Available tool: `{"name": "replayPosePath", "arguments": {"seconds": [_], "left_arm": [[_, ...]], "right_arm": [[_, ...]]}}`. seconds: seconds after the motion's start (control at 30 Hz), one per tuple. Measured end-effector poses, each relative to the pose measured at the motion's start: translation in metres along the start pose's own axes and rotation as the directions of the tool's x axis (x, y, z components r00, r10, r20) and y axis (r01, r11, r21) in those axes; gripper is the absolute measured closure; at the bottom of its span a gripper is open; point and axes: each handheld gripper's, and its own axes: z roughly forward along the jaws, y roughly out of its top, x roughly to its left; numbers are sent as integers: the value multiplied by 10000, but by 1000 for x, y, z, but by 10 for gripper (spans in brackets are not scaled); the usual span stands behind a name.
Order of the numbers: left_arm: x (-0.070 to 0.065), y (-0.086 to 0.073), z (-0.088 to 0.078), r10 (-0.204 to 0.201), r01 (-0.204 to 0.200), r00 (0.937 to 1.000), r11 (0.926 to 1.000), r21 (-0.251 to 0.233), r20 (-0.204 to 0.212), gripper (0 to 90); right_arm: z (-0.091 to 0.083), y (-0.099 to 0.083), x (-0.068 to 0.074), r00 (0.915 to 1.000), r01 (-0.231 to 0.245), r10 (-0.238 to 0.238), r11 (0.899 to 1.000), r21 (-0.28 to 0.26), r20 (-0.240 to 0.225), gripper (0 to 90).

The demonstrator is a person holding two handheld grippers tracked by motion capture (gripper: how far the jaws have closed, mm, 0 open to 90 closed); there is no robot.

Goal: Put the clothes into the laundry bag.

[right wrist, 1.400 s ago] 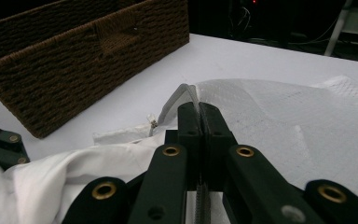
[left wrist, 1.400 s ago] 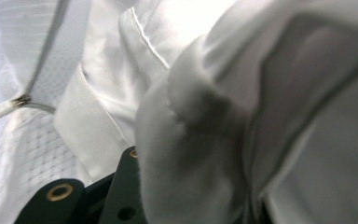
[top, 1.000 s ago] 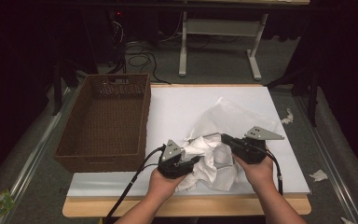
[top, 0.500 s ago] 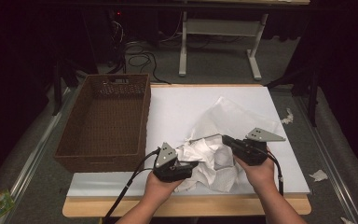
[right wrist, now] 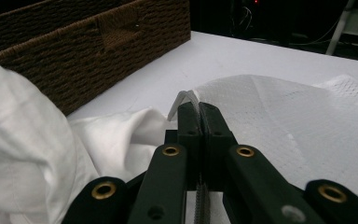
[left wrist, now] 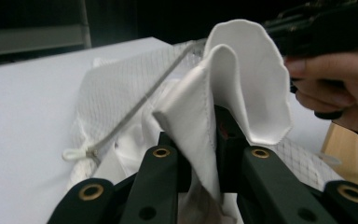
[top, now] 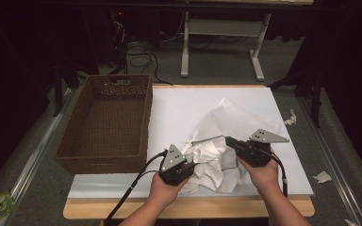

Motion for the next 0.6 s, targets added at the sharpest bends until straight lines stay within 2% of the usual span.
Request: {"name": "replayPosePath", "arguments": {"seconds": [0.03,0.07,0.1,0.2,0.3,0.33,0.37,0.4,0.43,0.47,0.5,0.57,0.6], "left_arm": [[-1,9,-3,94,-98,9999,9996,-280,-140,823],[-1,9,-3,94,-98,9999,9996,-280,-140,830],[-1,18,-6,131,-146,9995,9983,-560,-275,834],[-1,25,-3,107,-137,9991,9972,-733,-409,840],[-3,22,7,190,-214,9989,9981,-571,-423,837],[-4,17,14,257,-268,9991,9992,-311,-338,837],[-5,12,22,233,-232,9997,9997,120,-63,825],[-4,5,31,47,-81,9993,9957,918,372,780],[-4,-2,37,39,-105,9990,9892,1464,449,719],[-4,-9,39,158,-213,9992,9868,1605,359,678],[1,-18,33,-112,57,9994,9873,1586,335,635],[4,-19,28,-257,202,9991,9868,1604,325,601],[8,-20,21,-371,321,9989,9871,1565,289,547]], "right_arm": [[0,0,0,10000,26,-26,10000,-21,-9,893],[0,0,0,10000,26,-26,10000,-21,-9,893],[0,0,1,10000,5,-5,10000,-38,-20,893],[-1,0,1,10000,-36,36,9999,-101,-5,893],[-1,0,0,10000,-83,83,9999,-130,-6,893],[-1,1,-1,10000,-96,96,9999,-137,-7,893],[-1,1,-1,10000,-85,85,9998,-156,-3,893],[-1,1,-2,9999,-101,101,9998,-162,7,893],[-1,1,-2,9999,-117,117,9998,-150,27,893],[-2,1,-2,9999,-141,141,9998,-136,17,893],[-2,0,-2,10000,-93,93,9999,-129,18,893],[-2,-1,-2,9999,-102,102,9999,-116,13,893],[-2,-2,-3,10000,-65,65,9999,-96,-12,893]]}}
